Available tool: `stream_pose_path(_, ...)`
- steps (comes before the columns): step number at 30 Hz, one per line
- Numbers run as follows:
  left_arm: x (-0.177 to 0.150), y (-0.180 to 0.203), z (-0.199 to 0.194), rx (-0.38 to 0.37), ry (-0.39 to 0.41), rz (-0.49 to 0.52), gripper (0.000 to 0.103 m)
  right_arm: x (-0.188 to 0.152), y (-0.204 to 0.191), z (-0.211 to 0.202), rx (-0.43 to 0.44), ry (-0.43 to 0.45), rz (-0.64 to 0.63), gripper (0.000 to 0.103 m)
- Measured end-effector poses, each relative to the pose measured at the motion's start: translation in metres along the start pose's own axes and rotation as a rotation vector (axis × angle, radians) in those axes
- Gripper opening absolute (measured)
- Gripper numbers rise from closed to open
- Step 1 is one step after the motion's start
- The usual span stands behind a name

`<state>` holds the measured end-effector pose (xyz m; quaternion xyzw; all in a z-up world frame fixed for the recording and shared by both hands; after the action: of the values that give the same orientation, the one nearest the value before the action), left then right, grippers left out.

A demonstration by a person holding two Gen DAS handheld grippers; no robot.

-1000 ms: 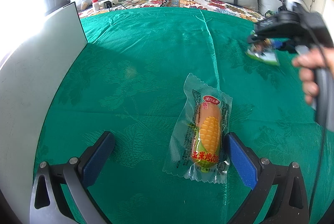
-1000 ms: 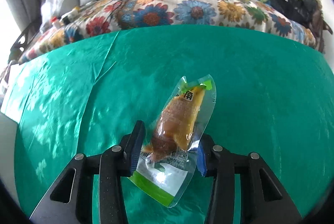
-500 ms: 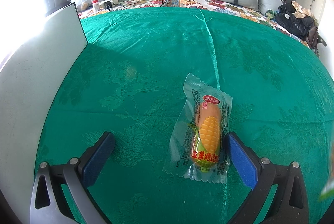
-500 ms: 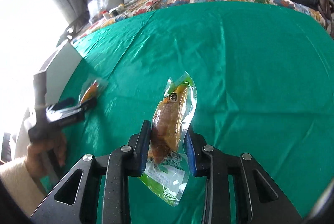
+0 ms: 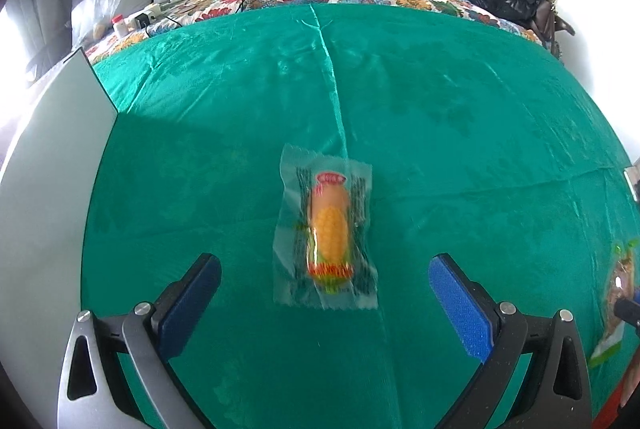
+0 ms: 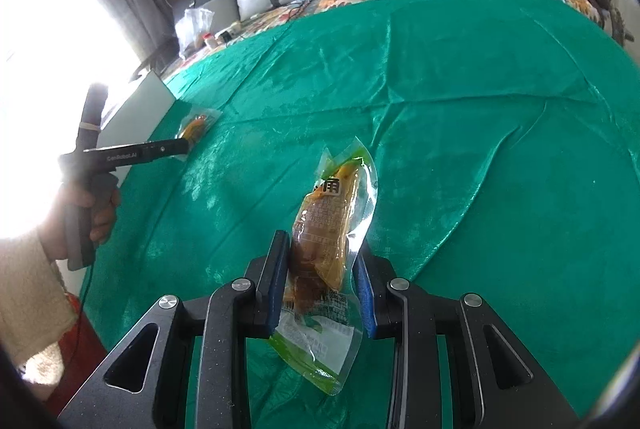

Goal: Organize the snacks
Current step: 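Grasp the corn packet with the left tool while the right tool holds the bread packet, then carry both held packets over the cardboard box and open both tools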

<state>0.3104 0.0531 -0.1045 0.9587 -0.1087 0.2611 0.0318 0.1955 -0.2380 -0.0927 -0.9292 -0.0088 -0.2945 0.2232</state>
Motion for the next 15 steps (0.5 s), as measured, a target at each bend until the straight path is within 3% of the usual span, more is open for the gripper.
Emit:
stream_pose_path(2,0.006,0.001,0.011,0.026,-0.04,-0.009,0.102,-0.002,0.001,-0.002,0.013,0.005,0.012,0.032)
stream_pose_path(4,0.007,0.002,0.025,0.021,-0.095,-0.009,0.092,-0.004,0.003,-0.005,0.034,0.011,0.03,0.032)
stream_pose_path(5,0.009,0.002,0.023,0.016,-0.077,-0.02,0.085,-0.004,0.005,-0.007,0.043,0.017,0.043,0.032)
stream_pose_path(7,0.013,0.003,0.016,0.011,-0.048,-0.011,0.044,-0.002,0.006,-0.012,0.043,0.037,0.052,0.032)
stream_pose_path(8,0.014,0.004,0.015,0.0,-0.06,-0.006,0.042,-0.002,0.007,-0.014,0.042,0.045,0.051,0.032)
stream_pose_path(10,0.013,0.004,0.011,-0.03,-0.065,-0.017,0.027,-0.001,0.008,-0.016,0.039,0.052,0.058,0.032)
stream_pose_path(15,-0.012,-0.008,-0.02,-0.114,-0.024,-0.143,0.027,-0.001,0.002,-0.025,0.043,0.069,0.054,0.032)
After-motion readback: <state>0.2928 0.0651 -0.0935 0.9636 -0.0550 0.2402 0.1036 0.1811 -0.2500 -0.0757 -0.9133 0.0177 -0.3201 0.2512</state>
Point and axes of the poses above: each gripper's, at about its wrist camera, not at the fingertips, and z roughly the way its jaws point, y to its right, x to its top, the point moved 2 cm from there along z, roughly the way its jaws point, and after that the axes turned 3 degrees about z, right-handed, at the moved point
